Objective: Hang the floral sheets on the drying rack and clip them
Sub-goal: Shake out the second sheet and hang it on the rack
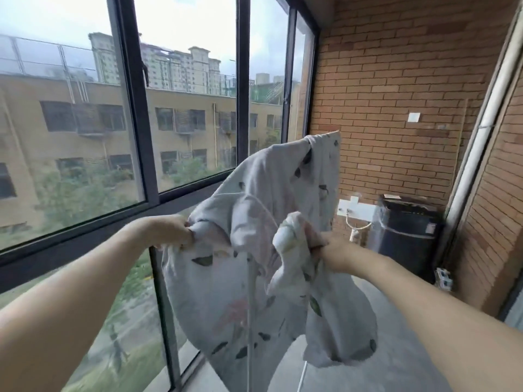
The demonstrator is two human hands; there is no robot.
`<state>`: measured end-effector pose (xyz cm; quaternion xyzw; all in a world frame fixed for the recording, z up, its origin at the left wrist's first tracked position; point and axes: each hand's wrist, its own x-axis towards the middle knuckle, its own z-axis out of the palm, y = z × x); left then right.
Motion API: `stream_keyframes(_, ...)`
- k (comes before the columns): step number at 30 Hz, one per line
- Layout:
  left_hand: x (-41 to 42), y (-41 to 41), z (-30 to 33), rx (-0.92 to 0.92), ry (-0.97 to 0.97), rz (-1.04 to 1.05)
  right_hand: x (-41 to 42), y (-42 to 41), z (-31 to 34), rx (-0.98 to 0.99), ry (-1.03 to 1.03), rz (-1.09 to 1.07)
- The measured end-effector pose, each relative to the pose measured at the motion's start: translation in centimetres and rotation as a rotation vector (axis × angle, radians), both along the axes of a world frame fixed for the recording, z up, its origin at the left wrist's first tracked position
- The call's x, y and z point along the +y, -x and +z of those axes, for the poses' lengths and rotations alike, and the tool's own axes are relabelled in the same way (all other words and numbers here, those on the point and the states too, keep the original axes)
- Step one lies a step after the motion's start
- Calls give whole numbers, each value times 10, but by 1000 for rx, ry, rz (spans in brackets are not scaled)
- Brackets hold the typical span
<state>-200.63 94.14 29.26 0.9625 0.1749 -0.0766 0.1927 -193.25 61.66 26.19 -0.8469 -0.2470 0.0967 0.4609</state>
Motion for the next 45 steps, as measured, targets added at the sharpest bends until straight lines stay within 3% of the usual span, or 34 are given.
stream_keyframes(2, -28, 9, -1, 292, -39, -64, -5, -3, -18, -29, 280, 105)
stream_keyframes(4, -45, 7, -11, 289, -51, -138, -7, 0, -36, -41, 407, 172)
stream_keyframes(8, -75, 5, -16, -403, 25, -129, -11, 1, -68, -73, 523, 155)
stream_keyframes(10, -98, 2, -14, -672, -149, -195, -9, 0, -83, -65, 561, 109)
stream_keyframes(12, -105, -9, -22, -684, -399, -229, -3, 3, -97, -67, 601, 108)
stream_keyframes(14, -100, -19, -27, -649, -512, -198, 8, 6, -109, -61, 644, 136)
stream_keyframes(19, -91, 6, -10, -1116, -220, -196, 34, 3, -104, 11, 799, 203)
stream_keyframes(22, -69, 48, 5, -1294, -125, -115, 47, -3, -80, 193, 805, 190)
stream_keyframes(24, -55, 66, 7, -1285, 22, -54, 57, -7, -62, 203, 737, 144)
stream_keyframes(26, -49, 80, 1, -1185, 369, 43, 68, -10, -42, 7, 609, 72)
stream_keyframes(28, -44, 92, -16, -966, 723, 101, 78, -12, -23, -160, 486, 36)
stream_keyframes(29, -39, 96, -31, -792, 803, 105, 83, -13, -18, -215, 461, 39)
stream_keyframes(32, -24, 99, -73, -166, 611, 23, 92, -13, -11, -294, 501, 62)
stream_keyframes(36, -20, 86, -100, 492, -162, -283, 93, -15, -9, -374, 481, 12)
stream_keyframes(38, -26, 73, -91, 441, -333, -305, 87, -20, -2, -413, 462, -7)
stream_keyframes(42, -55, 48, -39, -90, -337, -147, 71, -43, 16, -526, 440, -29)
stream_keyframes(45, -86, 31, -10, -356, -258, -21, 60, -68, 28, -593, 397, -25)
